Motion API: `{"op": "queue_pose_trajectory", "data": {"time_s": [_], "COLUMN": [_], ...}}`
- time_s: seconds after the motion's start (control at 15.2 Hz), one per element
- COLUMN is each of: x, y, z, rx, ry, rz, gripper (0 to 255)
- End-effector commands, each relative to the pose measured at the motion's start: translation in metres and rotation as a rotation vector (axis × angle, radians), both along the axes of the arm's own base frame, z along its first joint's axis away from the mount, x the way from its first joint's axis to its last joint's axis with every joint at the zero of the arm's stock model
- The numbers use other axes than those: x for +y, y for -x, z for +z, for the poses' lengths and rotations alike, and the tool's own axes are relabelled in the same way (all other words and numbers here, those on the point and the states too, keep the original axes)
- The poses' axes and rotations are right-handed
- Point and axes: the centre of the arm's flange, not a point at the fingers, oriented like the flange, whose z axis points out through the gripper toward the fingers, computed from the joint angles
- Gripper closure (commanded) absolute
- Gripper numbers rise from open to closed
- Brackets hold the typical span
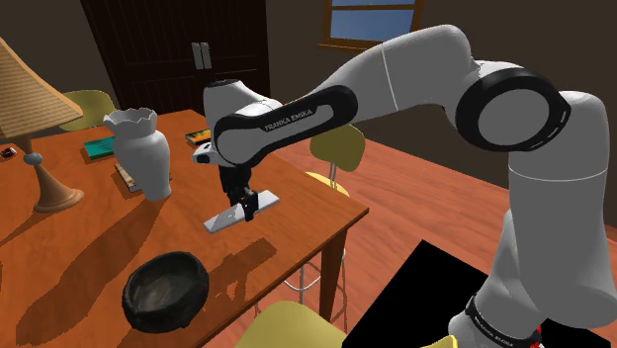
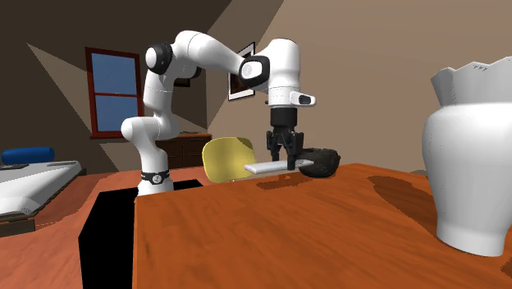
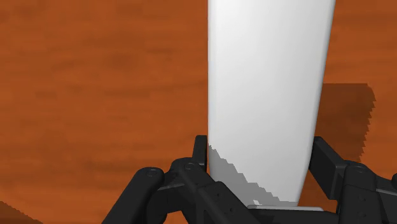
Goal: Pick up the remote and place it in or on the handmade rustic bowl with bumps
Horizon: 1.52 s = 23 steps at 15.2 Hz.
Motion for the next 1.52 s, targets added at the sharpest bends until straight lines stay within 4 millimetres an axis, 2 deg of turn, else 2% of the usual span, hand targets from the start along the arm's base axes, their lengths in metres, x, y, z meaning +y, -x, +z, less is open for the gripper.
{"op": "queue_pose_trajectory", "data": {"time_s": [0.0,1.12,1.45], "x": [-0.001,-0.001,0.061], "y": [0.000,0.000,0.023], "z": [0.011,0.098,0.098], "rx": [0.000,0.000,0.000], "ry": [0.000,0.000,0.000], "rz": [0.000,0.000,0.000], "gripper": [255,255,255]}}
